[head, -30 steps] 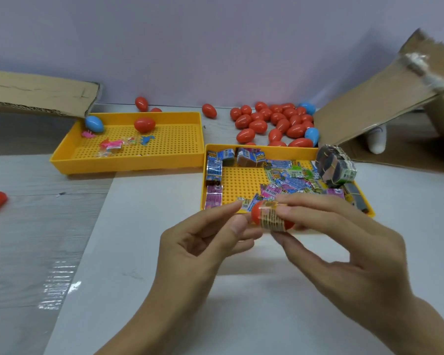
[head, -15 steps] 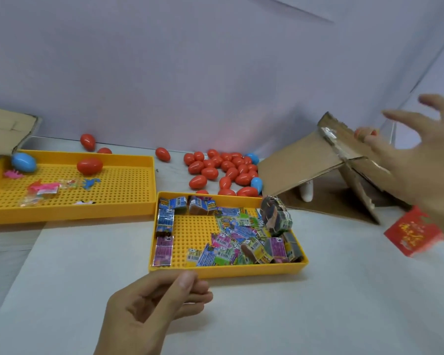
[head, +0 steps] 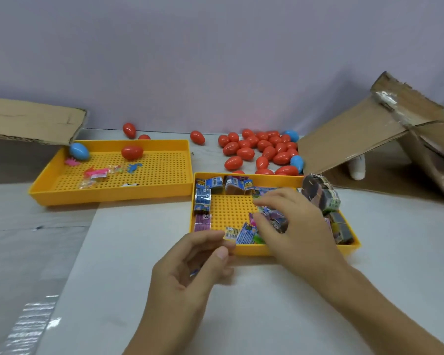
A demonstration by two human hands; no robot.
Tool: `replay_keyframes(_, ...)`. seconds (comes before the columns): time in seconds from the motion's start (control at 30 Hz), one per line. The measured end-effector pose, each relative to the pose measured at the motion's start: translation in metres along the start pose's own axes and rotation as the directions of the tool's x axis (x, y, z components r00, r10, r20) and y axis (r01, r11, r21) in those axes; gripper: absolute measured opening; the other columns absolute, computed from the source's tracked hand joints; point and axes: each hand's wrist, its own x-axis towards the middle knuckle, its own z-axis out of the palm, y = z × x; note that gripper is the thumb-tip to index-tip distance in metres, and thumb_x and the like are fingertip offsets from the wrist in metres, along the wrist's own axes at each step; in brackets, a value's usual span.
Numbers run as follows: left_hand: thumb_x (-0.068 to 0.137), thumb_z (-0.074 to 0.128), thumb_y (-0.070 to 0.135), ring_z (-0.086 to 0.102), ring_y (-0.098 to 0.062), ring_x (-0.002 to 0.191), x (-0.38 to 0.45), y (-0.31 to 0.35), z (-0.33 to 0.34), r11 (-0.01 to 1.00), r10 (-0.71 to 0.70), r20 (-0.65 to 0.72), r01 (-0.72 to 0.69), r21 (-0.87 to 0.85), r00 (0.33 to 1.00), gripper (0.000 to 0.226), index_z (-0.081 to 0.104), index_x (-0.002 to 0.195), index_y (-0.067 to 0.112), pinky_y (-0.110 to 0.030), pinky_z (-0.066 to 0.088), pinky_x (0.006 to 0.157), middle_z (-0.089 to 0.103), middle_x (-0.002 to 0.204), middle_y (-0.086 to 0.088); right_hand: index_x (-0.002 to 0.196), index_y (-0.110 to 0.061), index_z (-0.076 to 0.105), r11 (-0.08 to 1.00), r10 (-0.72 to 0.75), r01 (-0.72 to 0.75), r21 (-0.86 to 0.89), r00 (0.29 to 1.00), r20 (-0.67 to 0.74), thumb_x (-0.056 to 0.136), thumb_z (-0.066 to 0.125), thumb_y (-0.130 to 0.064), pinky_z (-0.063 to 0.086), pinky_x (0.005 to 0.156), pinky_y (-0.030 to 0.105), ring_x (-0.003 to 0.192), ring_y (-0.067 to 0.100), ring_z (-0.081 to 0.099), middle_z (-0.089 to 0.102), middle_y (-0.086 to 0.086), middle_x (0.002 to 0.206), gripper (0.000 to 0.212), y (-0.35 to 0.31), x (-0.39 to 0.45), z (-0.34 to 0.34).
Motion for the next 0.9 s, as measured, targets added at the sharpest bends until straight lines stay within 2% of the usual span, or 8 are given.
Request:
replay_keyframes(0.1, 0.079, 0.066, 0.020, 0.073, -0.024, 0.081, -0.001, 0.002, -0.001, 1.000, -0.004, 0.002, 0.004, 0.020, 1.000, 0.021, 0.076, 0.096, 0.025, -0.031, 0.060, 0.065, 0.077, 0.089, -0.009, 0.122, -0.024, 0.067, 0.964, 0.129, -0.069, -0.258, 0.967, 0.222, 0.085, 0.069, -0.048, 0.041, 0.094, 0.036, 0.115, 0.020, 0.044, 0.057, -0.002, 0.119, 0.044, 0.010, 0.027, -0.006)
replay_keyframes(0.2, 0.080, 0.069, 0.021, 0.073, -0.022, 0.080, -0.001, 0.001, -0.002, 0.999, -0.009, 0.011, 0.009, 0.031, 1.000, 0.018, 0.076, 0.096, 0.023, -0.031, 0.060, 0.066, 0.076, 0.088, -0.010, 0.128, -0.025, 0.063, 0.923, 0.244, -0.143, -0.359, 0.936, 0.255, 0.079, 0.063, -0.066, 0.038, 0.098, 0.041, 0.118, 0.026, 0.039, 0.054, 0.003, 0.122, 0.064, 0.022, 0.037, -0.007)
replay_keyframes(0.43, 0.076, 0.069, 0.036, 0.073, -0.026, 0.080, -0.001, -0.001, -0.004, 0.999, 0.004, 0.023, -0.005, 0.042, 1.000, 0.026, 0.076, 0.097, 0.022, -0.034, 0.059, 0.066, 0.075, 0.088, -0.012, 0.131, -0.007, 0.056, 0.965, 0.106, -0.087, -0.248, 0.992, 0.065, 0.097, 0.054, -0.026, 0.033, 0.098, 0.040, 0.118, 0.032, 0.044, 0.052, 0.016, 0.125, 0.038, 0.036, 0.061, 0.001)
replay_keyframes(0.5, 0.076, 0.069, 0.036, 0.073, -0.028, 0.080, -0.001, -0.002, -0.005, 0.999, 0.006, 0.024, -0.007, 0.047, 1.000, 0.026, 0.076, 0.097, 0.021, -0.035, 0.059, 0.066, 0.075, 0.088, -0.012, 0.126, -0.006, 0.057, 0.946, 0.079, -0.075, -0.315, 0.997, -0.001, 0.098, 0.048, -0.022, 0.035, 0.098, 0.043, 0.117, 0.034, 0.043, 0.052, 0.018, 0.124, 0.034, 0.035, 0.076, 0.007)
replay_keyframes(0.67, 0.076, 0.069, 0.035, 0.073, -0.029, 0.078, 0.000, -0.003, -0.005, 1.000, -0.006, 0.020, 0.006, 0.030, 1.000, 0.025, 0.076, 0.096, 0.020, -0.033, 0.059, 0.065, 0.074, 0.087, -0.014, 0.106, -0.012, 0.061, 0.850, 0.343, -0.236, -0.472, 0.927, 0.153, 0.091, 0.046, -0.036, 0.045, 0.094, 0.044, 0.110, 0.035, 0.053, 0.060, 0.015, 0.115, 0.032, 0.043, 0.124, 0.019)
replay_keyframes(0.73, 0.076, 0.069, 0.034, 0.073, -0.029, 0.078, 0.001, -0.002, -0.005, 1.000, -0.012, 0.020, 0.012, 0.015, 1.000, 0.025, 0.076, 0.095, 0.019, -0.032, 0.059, 0.065, 0.074, 0.086, -0.015, 0.099, -0.012, 0.063, 0.854, 0.402, -0.278, -0.441, 0.889, 0.220, 0.088, 0.053, -0.033, 0.051, 0.081, 0.038, 0.089, 0.026, 0.058, 0.061, 0.008, 0.095, 0.026, 0.046, 0.140, 0.023)
replay_keyframes(0.8, 0.077, 0.071, 0.031, 0.073, -0.029, 0.077, 0.001, -0.003, -0.004, 1.000, -0.016, 0.014, 0.015, 0.016, 1.000, 0.021, 0.076, 0.094, 0.019, -0.032, 0.058, 0.065, 0.074, 0.086, -0.015, 0.097, -0.011, 0.063, 0.864, 0.420, -0.281, -0.417, 0.859, 0.292, 0.086, 0.059, -0.031, 0.046, 0.062, 0.030, 0.070, 0.018, 0.053, 0.057, 0.005, 0.081, 0.023, 0.044, 0.149, 0.026)
replay_keyframes(0.9, 0.082, 0.068, 0.019, 0.073, -0.029, 0.078, 0.000, -0.004, -0.004, 1.000, -0.022, 0.008, 0.022, 0.017, 1.000, 0.013, 0.076, 0.093, 0.019, -0.032, 0.058, 0.065, 0.074, 0.085, -0.015, 0.104, -0.015, 0.069, 0.905, 0.367, -0.289, -0.312, 0.902, 0.229, 0.086, 0.068, -0.028, 0.049, 0.067, 0.029, 0.082, 0.019, 0.060, 0.067, 0.005, 0.099, 0.022, 0.041, 0.143, 0.024)
